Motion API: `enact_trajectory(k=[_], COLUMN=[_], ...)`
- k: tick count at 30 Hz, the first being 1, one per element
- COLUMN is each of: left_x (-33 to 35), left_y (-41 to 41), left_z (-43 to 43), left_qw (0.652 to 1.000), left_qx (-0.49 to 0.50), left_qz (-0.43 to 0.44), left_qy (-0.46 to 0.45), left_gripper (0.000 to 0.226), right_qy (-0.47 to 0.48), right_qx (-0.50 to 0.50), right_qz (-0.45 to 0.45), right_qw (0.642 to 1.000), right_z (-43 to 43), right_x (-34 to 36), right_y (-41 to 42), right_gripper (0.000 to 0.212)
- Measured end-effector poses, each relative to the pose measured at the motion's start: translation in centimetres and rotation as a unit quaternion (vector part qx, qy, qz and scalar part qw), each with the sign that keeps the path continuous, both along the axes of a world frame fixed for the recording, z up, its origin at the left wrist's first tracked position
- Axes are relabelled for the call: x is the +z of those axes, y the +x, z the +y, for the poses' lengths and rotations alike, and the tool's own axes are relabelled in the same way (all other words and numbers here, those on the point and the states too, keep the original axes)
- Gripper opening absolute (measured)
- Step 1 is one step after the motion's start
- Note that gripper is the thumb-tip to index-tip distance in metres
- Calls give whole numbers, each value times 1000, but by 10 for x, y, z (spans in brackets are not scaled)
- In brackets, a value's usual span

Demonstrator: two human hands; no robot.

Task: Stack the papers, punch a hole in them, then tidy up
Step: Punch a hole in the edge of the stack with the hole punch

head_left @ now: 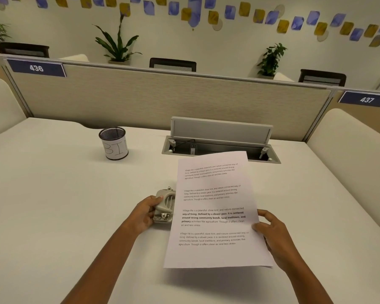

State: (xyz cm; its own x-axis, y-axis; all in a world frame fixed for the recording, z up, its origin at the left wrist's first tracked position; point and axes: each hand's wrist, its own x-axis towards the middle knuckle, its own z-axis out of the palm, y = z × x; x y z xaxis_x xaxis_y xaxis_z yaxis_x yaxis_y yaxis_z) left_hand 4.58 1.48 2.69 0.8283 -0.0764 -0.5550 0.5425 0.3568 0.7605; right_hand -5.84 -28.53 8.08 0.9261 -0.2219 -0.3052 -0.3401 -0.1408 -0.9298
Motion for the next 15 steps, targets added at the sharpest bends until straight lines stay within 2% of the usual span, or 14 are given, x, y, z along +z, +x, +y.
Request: enact_trajectory(k=[15], left_x=[9], left_y=[-6], left_z=[-13], left_qw=[1000], left_qx=[-6], left_qz=[2], left_qy=[-1], left_gripper=[34], right_qy=[0], right_qx=[23], right_qz=[-18], right_qw=[1000], right_z=[18], right_x=[-6], right_y=[-2], right_gripper=[35])
